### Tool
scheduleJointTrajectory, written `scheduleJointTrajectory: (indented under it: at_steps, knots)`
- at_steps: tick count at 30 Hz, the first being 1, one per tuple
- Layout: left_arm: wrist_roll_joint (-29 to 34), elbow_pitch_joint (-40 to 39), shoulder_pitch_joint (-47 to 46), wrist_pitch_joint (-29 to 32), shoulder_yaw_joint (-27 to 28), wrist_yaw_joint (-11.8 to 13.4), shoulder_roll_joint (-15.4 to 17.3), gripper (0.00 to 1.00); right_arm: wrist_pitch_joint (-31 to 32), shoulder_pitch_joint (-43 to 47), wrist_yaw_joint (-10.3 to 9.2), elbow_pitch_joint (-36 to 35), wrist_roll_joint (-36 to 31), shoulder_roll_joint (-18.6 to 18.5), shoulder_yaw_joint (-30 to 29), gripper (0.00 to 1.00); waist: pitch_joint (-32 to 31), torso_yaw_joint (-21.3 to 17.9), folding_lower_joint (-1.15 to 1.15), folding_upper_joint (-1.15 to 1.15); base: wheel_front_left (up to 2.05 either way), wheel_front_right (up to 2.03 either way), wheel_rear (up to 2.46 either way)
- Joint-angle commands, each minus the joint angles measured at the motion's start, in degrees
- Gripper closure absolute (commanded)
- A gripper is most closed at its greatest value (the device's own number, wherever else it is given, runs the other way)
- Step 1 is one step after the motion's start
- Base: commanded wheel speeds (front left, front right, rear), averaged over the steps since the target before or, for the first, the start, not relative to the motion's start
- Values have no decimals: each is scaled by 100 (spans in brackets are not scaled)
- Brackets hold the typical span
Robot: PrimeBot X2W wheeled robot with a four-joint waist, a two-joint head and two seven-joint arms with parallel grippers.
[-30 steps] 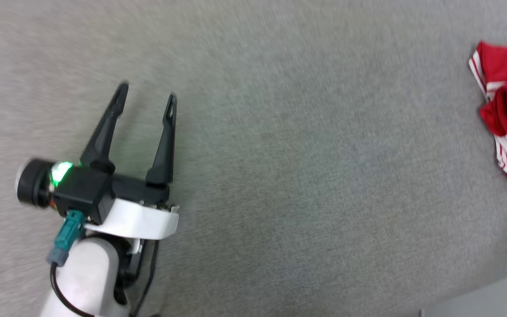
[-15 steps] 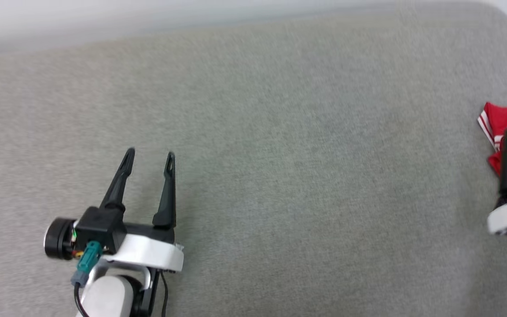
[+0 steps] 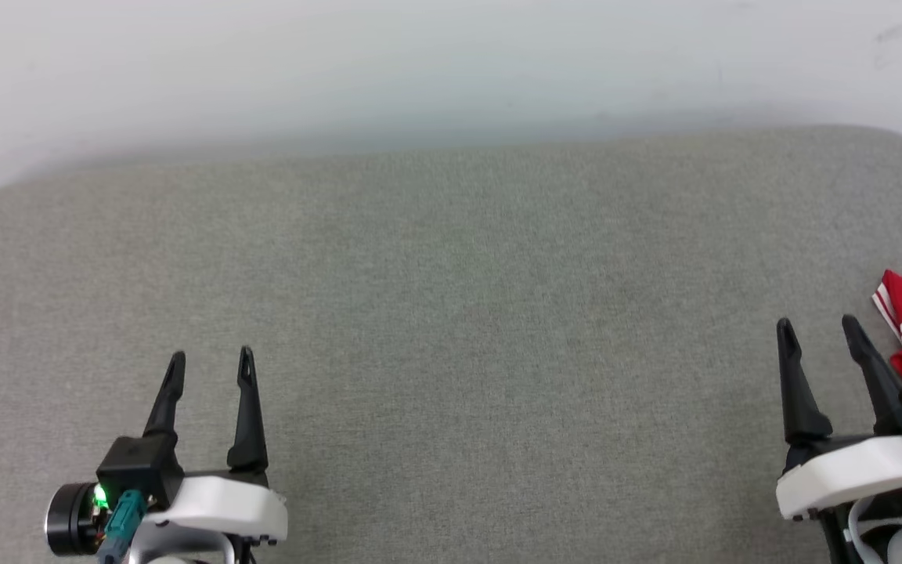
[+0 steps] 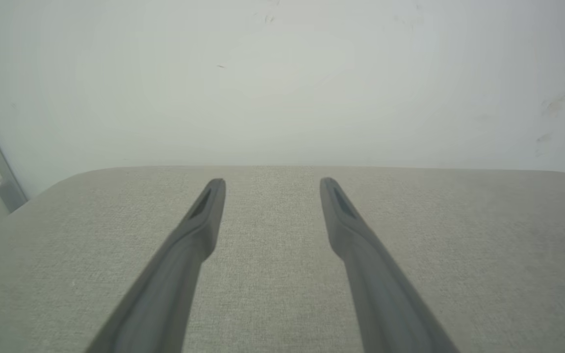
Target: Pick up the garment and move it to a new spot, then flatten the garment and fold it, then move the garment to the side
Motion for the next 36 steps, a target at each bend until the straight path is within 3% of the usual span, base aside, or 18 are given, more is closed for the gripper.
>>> scheduleJointTrajectory:
  at_steps: [1, 20, 36]
  knots:
    - [22, 3, 157, -38, 35, -5, 26, 0, 76, 203, -9, -176, -22, 69, 53, 0, -213, 86, 1, 0, 0, 0, 0]
    - [119, 259, 777, -40, 117, -136, -26, 0, 671, 1335, -8, -1307, -67, 224, 237, 0, -780, 23, 1, 0, 0, 0, 0]
    - [153, 395, 648, -40, 183, -193, -109, 0, 686, 1244, -8, -1342, 76, 226, 393, 0, -725, -1, 1, 0, 0, 0, 0]
